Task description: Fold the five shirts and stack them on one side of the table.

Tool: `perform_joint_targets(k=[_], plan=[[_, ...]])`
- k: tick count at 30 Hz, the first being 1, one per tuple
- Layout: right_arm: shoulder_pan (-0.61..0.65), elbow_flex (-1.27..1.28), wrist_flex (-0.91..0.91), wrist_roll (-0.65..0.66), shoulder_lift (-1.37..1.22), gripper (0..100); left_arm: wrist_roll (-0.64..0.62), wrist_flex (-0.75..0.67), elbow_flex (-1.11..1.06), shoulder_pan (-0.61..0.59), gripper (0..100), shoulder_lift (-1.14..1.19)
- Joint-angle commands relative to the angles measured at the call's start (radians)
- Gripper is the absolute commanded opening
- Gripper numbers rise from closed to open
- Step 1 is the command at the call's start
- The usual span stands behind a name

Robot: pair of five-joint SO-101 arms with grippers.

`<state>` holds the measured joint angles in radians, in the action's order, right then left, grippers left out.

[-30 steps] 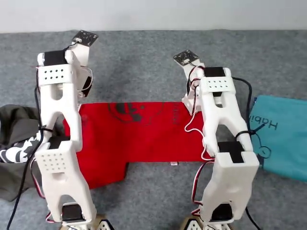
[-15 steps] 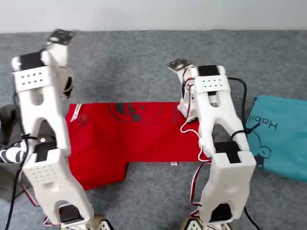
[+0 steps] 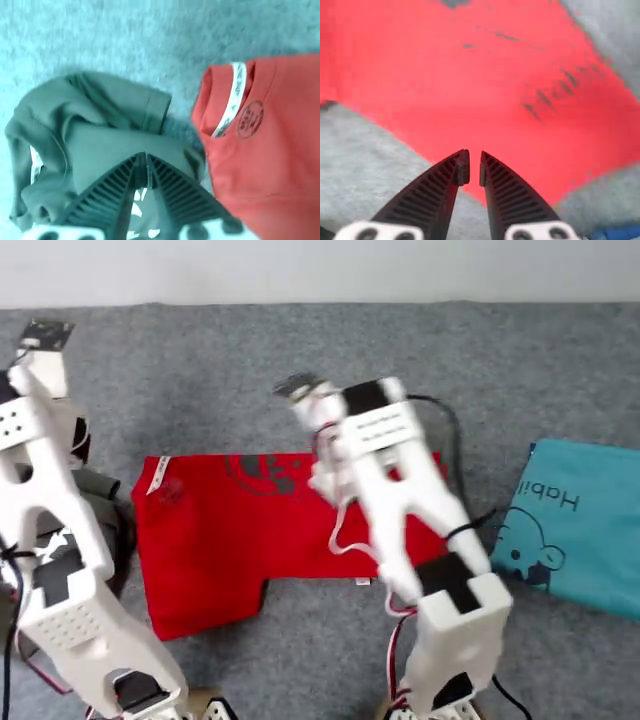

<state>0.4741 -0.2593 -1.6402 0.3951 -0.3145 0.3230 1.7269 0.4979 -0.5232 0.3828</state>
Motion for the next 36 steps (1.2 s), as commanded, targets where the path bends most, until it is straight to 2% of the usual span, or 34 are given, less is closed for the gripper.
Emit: perform_joint_targets(k=[1, 7, 14, 23, 32, 36], plan=[[0.154, 0.009, 0.019, -0.003, 0.068, 6.2, 0.025, 0.02, -0.041, -0.04, 1, -0.109], [0.331, 0.12, 0.166, -0.006, 0.07, 19.6, 0.063, 0.018, -0.114, -0.126, 1, -0.164], [0.479, 0.213, 0.344, 0.002, 0.068, 20.4, 0.089, 0.021, -0.125, -0.222, 1, -0.184], [0.613, 0.232, 0.476, 0.002, -0.062, 20.4, 0.089, 0.023, -0.125, -0.227, 1, -0.184], [0.65, 0.232, 0.533, 0.009, -0.157, 20.4, 0.094, 0.02, -0.125, -0.226, 1, -0.18], [0.653, 0.193, 0.503, 0.092, -0.18, 20.3, 0.094, 0.02, -0.125, -0.226, 1, -0.18]])
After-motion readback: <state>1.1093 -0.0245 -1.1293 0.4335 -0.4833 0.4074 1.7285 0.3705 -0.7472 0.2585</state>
